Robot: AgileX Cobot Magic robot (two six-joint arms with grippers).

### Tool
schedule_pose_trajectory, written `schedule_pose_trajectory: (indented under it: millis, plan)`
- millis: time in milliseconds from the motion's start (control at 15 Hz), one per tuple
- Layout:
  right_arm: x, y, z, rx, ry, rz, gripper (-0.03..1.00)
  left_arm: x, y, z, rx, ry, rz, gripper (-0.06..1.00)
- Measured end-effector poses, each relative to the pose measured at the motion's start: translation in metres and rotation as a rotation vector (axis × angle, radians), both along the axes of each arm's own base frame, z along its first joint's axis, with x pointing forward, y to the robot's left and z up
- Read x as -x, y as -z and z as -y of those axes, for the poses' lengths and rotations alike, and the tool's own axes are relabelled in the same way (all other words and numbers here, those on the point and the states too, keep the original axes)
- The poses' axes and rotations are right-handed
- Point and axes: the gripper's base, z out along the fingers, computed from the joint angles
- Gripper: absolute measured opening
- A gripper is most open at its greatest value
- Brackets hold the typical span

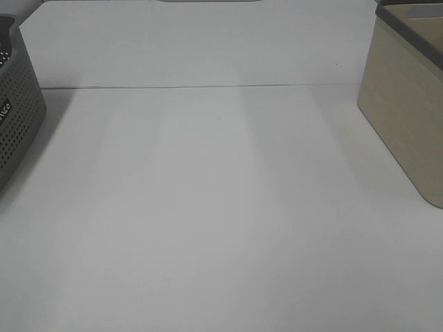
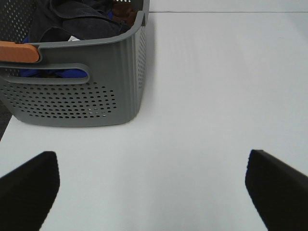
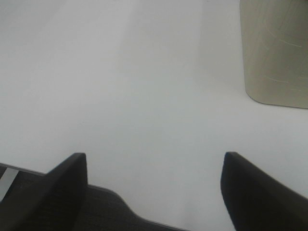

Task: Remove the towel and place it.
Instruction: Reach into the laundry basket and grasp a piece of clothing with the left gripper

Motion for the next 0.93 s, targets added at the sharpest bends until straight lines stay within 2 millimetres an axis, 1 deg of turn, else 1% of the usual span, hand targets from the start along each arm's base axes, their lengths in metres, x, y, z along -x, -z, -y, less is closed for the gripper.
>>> schedule_pose_trajectory:
  millis: [933]
  plan:
    - [0.0, 0.0, 0.0, 0.0, 0.0, 0.0, 0.76, 0.0, 0.0, 0.0, 0.0, 0.0, 0.0, 0.99]
